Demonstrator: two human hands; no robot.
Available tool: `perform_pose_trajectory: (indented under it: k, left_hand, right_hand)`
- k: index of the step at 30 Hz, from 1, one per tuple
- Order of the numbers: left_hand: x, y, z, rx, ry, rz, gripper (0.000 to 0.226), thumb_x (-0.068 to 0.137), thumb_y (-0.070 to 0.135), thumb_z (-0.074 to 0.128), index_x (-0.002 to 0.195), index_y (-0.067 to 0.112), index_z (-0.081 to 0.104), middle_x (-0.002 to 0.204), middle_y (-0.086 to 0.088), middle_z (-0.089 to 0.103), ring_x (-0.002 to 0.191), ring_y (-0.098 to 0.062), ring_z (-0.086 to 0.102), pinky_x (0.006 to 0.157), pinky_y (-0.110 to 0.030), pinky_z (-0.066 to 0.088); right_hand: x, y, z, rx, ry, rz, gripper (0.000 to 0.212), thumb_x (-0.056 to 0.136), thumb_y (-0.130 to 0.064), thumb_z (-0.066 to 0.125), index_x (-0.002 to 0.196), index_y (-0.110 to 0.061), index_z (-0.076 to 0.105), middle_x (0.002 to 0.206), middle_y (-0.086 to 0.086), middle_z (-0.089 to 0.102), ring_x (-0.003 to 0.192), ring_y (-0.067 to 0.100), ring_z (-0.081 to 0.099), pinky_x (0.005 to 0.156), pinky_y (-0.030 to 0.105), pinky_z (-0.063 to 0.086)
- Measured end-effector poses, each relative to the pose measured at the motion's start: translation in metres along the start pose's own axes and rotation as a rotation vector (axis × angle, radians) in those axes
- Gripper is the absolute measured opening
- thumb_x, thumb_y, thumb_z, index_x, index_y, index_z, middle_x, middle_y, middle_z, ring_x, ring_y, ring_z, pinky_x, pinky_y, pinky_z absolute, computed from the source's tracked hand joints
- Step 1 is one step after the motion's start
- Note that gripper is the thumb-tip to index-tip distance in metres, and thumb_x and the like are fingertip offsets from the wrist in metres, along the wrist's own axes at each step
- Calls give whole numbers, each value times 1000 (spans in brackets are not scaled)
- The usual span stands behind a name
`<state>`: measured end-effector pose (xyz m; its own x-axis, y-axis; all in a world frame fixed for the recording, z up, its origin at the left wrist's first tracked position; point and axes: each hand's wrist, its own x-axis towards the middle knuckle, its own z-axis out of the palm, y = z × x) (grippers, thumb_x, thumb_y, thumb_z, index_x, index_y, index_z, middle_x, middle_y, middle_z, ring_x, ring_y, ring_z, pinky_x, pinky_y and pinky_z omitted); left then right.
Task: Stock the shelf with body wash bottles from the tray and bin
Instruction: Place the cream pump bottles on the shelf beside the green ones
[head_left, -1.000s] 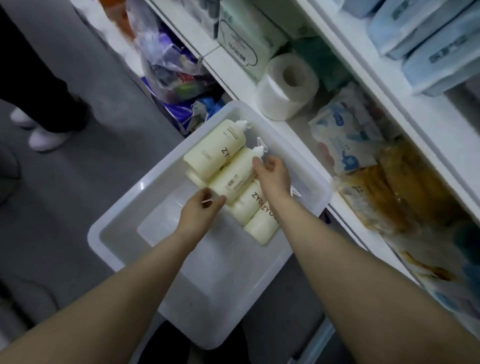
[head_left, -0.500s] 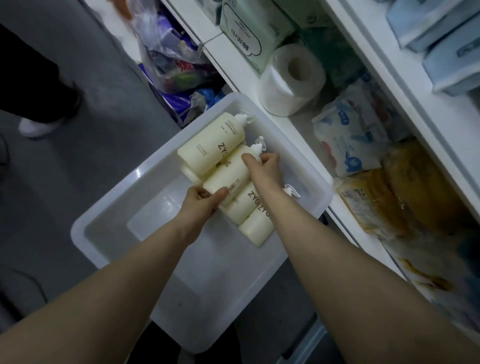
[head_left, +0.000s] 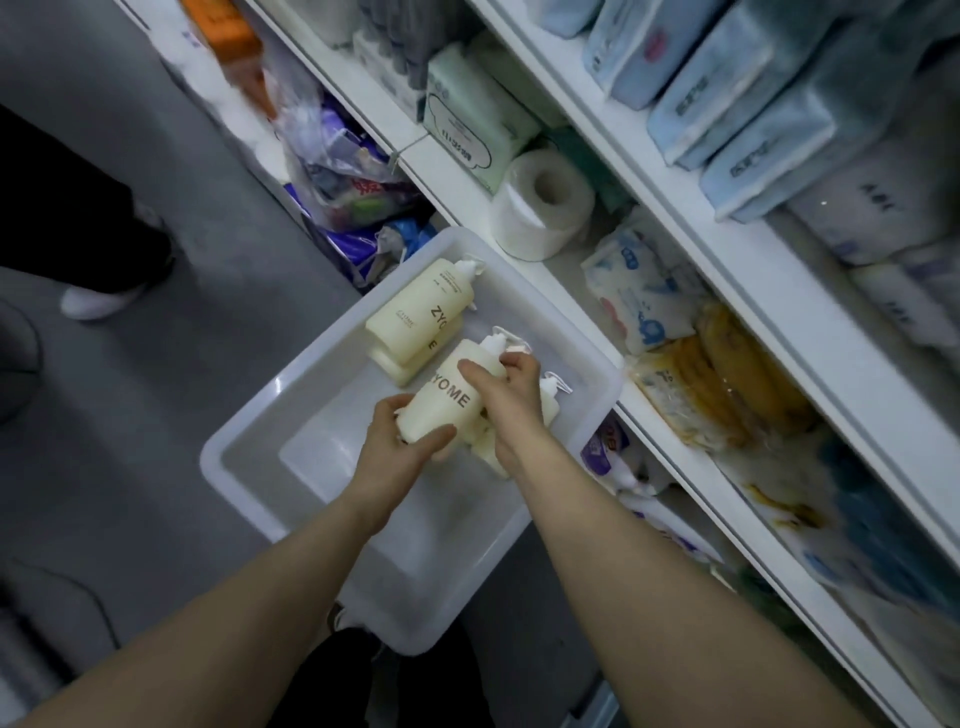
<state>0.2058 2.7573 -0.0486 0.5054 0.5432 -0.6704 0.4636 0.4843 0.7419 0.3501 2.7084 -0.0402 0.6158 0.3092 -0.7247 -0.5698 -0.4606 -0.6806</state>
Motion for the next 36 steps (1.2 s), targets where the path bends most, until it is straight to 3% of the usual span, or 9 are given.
perform_pose_trajectory:
  k: [5,8,11,16,18,21,29,31,36]
  left_hand:
    - [-33,47,-20,-39,-199,-101,65,77,22,80,128,21,39,122,-6,54,107,-23,62,89,-39,57]
    - [-53,78,-28,79,-340,-92,69,74,22,83,131,21,45,124,-3,58,111,-21,62,93,-41,55]
    - [-77,114,-30,217,-436,-18,78,65,30,88,132,21,49,126,0,61,114,-19,60,95,-41,54]
    - [-116,162,-27,346,-417,118,83,66,29,87,135,19,43,126,1,56,113,-17,58,96,-38,52]
    - [-133,177,-24,389,-436,179,77,72,26,84,135,19,41,123,2,57,110,-15,58,90,-33,53]
    - [-161,198,-18,392,-452,264,69,77,23,81,133,18,41,119,2,59,103,-9,60,73,-19,52]
    - [-218,252,7,362,-481,484,84,55,45,88,128,23,51,117,2,64,107,-15,63,94,-41,54]
    - [-232,269,22,365,-476,545,80,54,45,87,122,23,52,114,2,64,105,-14,63,93,-42,54]
    - [-263,316,71,394,-473,719,62,71,39,84,120,22,49,112,4,63,96,-10,62,78,-31,54]
  right_hand:
    - [-52,-27,-15,83,-65,-26,44,85,-16,74,114,-27,44,114,2,63,99,23,67,76,46,59]
    - [-88,-49,-22,81,-82,-101,47,85,-14,73,121,-21,43,122,6,61,103,24,65,76,39,56]
    - [-122,-73,-28,75,-78,-159,45,82,-19,76,116,-20,47,125,11,59,105,26,66,85,44,58]
    - [-179,-111,-40,153,-106,-229,61,76,-30,82,123,-19,45,116,9,65,104,24,67,93,44,56]
    - [-199,-125,-45,152,-88,-284,72,73,-30,84,131,-13,43,122,10,63,108,23,66,96,41,55]
    - [-227,-143,-57,134,-79,-369,62,81,-20,80,129,-12,43,128,11,61,113,25,64,100,42,53]
    - [-292,-190,-97,117,-25,-546,67,81,-20,81,135,-12,41,127,8,63,111,22,65,95,39,55]
    - [-309,-205,-112,123,5,-599,71,81,-21,82,138,-10,40,128,8,64,113,22,65,97,41,54]
    - [-356,-248,-157,138,68,-715,70,80,-29,82,136,-11,44,125,6,67,108,20,68,80,32,55]
